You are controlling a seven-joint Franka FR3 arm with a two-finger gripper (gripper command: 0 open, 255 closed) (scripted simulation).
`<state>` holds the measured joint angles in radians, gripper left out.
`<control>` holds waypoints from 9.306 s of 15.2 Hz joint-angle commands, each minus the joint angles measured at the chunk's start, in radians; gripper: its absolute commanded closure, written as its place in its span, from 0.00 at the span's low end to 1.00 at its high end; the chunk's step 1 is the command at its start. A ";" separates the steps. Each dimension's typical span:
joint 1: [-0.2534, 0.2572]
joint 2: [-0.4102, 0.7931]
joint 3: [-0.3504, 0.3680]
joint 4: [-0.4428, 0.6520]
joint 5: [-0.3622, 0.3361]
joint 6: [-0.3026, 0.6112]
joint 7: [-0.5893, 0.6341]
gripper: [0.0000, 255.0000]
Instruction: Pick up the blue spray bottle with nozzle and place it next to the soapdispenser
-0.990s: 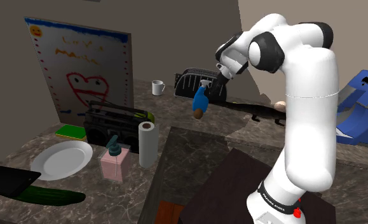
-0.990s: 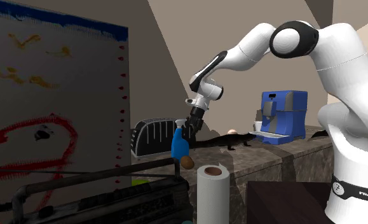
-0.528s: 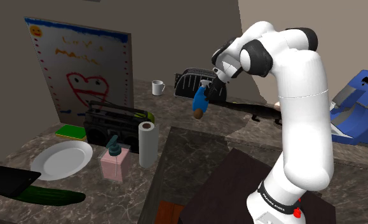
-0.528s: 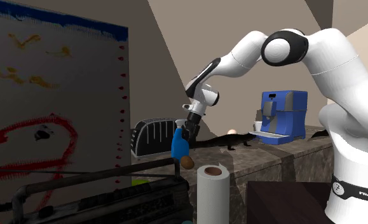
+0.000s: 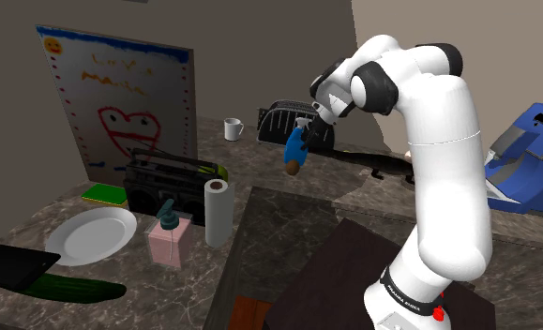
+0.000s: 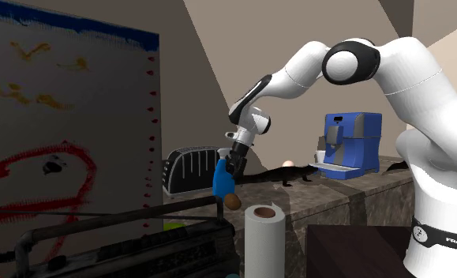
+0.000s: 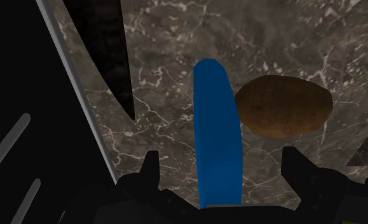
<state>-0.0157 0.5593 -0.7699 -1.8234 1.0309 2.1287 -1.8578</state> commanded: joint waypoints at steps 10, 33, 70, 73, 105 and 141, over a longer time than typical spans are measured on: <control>0.000 0.000 0.000 0.000 0.000 0.000 0.000 1.00; 0.065 -0.152 -0.099 0.079 -0.180 -0.138 0.174 1.00; -0.005 -0.197 -0.147 0.511 -0.282 -0.529 0.413 1.00; 0.105 -0.299 -0.169 0.402 -0.360 -0.468 0.450 1.00; 0.331 -1.214 0.583 -0.497 -0.954 -0.024 1.425 1.00; 0.409 -0.976 1.224 -0.404 -0.974 0.170 2.134 1.00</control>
<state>0.3926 -0.4165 0.4517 -2.2144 0.0572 2.2850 0.2735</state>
